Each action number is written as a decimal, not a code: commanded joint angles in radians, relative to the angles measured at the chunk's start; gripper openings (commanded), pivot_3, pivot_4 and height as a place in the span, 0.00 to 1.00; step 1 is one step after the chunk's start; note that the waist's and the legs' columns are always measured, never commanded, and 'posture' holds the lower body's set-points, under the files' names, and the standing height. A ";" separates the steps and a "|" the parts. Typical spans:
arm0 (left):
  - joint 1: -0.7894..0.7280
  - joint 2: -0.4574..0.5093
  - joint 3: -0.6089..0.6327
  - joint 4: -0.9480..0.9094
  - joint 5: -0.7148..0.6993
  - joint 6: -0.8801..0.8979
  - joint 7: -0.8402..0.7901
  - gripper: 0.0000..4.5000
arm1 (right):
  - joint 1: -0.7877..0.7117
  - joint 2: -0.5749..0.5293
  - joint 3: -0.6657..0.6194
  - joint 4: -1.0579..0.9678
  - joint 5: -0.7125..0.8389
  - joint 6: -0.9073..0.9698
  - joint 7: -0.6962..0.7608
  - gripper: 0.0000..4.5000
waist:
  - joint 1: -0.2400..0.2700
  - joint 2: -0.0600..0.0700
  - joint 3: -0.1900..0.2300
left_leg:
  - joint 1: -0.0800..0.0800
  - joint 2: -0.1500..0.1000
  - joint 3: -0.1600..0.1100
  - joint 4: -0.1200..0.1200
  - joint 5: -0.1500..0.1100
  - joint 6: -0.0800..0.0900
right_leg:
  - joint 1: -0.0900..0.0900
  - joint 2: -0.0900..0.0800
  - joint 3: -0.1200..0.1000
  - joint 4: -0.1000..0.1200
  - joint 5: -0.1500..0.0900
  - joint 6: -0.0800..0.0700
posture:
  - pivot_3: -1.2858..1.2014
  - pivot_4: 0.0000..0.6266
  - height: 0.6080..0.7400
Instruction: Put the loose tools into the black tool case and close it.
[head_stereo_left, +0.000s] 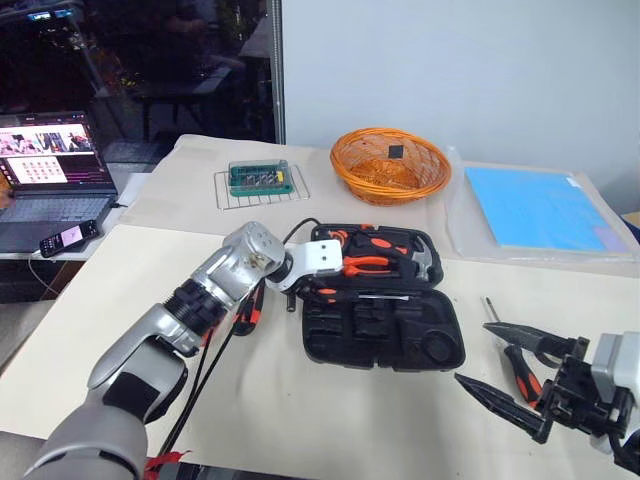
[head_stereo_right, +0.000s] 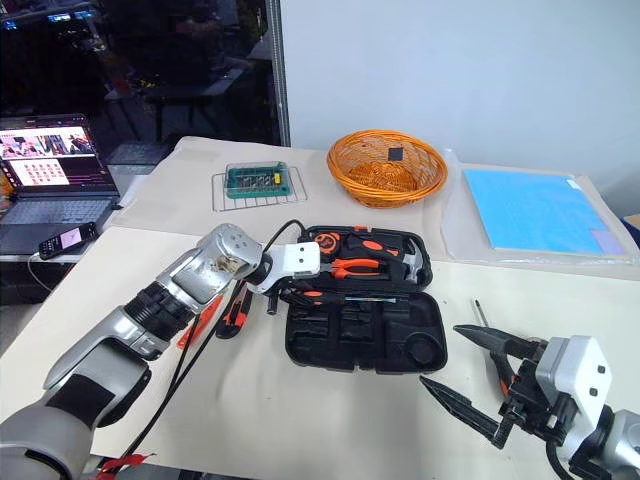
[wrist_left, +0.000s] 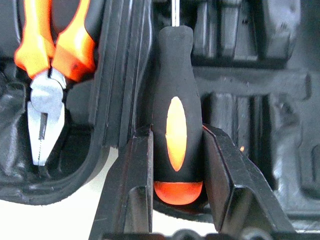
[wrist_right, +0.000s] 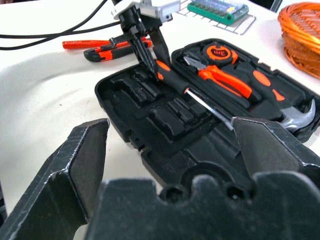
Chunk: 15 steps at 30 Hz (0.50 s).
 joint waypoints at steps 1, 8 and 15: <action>-0.036 -0.007 0.018 0.038 0.048 -0.061 -0.003 0.42 | -0.002 0.000 -0.024 -0.029 0.002 -0.027 -0.006 1.00 | 0.000 0.000 0.000 | 0.000 0.000 0.000 0.000 0.000 0.000 | 0.000 0.000 0.000 0.000 0.000 0.000 | 0.52 0.24 1.00; 0.019 0.020 0.212 -0.097 -0.103 -0.038 -0.048 0.79 | -0.018 -0.001 -0.005 -0.023 0.000 -0.030 -0.010 1.00 | -0.002 0.000 0.000 | 0.000 0.000 0.000 0.000 0.000 0.000 | -0.001 0.000 0.001 0.001 0.000 0.001 | 0.52 0.24 1.00; 0.122 -0.118 0.410 -0.256 -0.258 0.220 0.147 0.47 | -0.043 0.009 0.029 -0.011 -0.018 -0.034 -0.029 1.00 | 0.005 0.001 0.000 | 0.000 0.000 -0.001 0.001 0.000 0.001 | 0.001 -0.001 0.000 0.001 0.004 0.005 | 0.52 0.24 1.00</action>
